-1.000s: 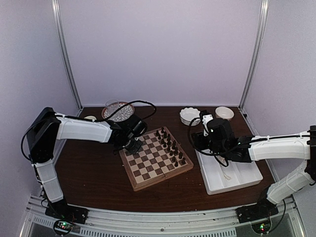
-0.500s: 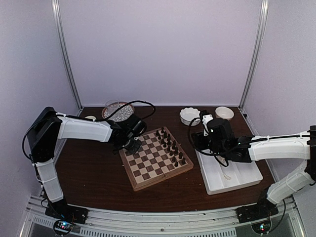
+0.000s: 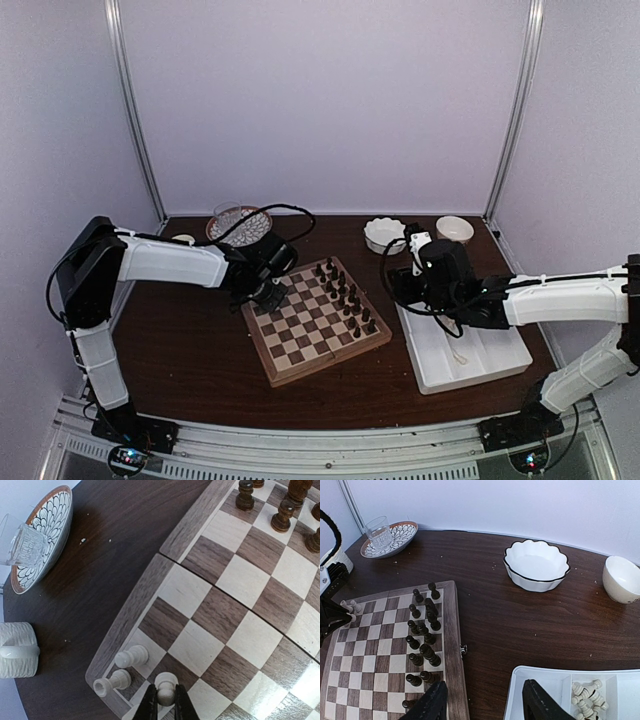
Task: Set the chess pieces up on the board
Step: Place the pawn on b2, then pick up the queen from the storage box, then pass from the right arm to the left
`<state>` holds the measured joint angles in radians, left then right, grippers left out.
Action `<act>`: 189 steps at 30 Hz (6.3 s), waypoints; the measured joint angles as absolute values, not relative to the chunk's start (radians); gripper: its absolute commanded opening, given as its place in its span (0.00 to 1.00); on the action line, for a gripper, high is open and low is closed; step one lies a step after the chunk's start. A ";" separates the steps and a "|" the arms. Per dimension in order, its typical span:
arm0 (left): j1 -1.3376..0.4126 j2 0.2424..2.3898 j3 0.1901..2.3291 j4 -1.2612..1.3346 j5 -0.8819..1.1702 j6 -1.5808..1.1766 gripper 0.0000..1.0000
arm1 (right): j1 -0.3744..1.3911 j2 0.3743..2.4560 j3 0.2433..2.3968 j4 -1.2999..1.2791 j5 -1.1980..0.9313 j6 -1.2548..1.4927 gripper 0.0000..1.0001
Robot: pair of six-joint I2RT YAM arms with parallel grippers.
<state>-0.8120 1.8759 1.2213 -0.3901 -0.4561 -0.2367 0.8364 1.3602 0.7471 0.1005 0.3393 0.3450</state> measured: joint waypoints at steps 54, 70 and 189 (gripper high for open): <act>-0.811 1.904 1.240 -0.420 -0.466 -0.237 0.26 | 0.836 1.360 0.747 0.100 0.336 0.345 0.54; -0.829 1.618 1.092 -0.294 -0.393 -0.236 0.35 | 0.836 1.360 0.747 0.093 0.339 0.345 0.54; -0.991 1.401 0.545 0.611 0.218 -0.199 0.56 | 0.959 1.560 0.744 0.667 -0.386 0.447 0.07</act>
<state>-0.9905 1.4006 0.5446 0.6106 0.2184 -0.1986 0.9588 1.5600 0.7441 0.6670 -0.3862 0.4465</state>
